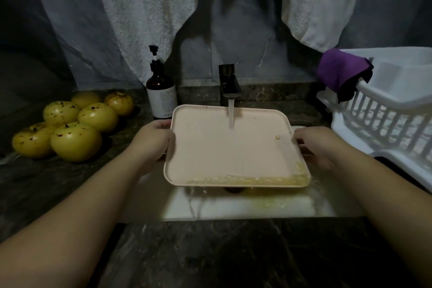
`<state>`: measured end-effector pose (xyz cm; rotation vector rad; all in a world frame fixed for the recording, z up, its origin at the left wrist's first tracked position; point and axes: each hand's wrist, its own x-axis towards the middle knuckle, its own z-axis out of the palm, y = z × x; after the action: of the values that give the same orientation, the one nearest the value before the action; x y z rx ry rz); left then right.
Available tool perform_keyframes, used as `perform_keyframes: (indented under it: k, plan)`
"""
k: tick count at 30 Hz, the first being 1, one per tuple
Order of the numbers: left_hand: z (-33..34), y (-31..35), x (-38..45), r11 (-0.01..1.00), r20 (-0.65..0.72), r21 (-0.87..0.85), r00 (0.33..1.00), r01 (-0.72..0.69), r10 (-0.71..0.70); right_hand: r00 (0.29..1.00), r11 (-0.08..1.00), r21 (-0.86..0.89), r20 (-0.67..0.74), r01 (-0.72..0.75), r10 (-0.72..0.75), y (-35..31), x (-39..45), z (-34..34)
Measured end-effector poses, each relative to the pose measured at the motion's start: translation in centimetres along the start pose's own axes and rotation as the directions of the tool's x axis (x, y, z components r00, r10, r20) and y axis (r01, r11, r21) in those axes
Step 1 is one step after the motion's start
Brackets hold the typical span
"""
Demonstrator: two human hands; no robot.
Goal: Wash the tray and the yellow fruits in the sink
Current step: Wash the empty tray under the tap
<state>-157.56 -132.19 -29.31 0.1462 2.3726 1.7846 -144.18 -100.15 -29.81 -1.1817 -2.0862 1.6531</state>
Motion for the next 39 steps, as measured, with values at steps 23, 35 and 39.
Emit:
perform_keyframes:
  k: [23, 35, 39]
  plan:
    - [-0.6, 0.2, 0.3, 0.946, 0.001, 0.236, 0.973, 0.224, -0.231, 0.982, 0.971, 0.173, 0.061, 0.165, -0.177, -0.7, -0.1, -1.5]
    - [-0.4, 0.1, -0.2, 0.907, 0.071, 0.335, 0.953, 0.257, -0.296, 0.985, 0.946, 0.309, 0.109, 0.093, -0.133, -1.0, 0.3, -2.4]
    - [-0.7, 0.1, -0.1, 0.889, 0.057, 0.374, 0.950, 0.264, -0.306, 0.984, 0.975, 0.215, 0.161, 0.047, -0.083, -1.0, -0.4, -2.4]
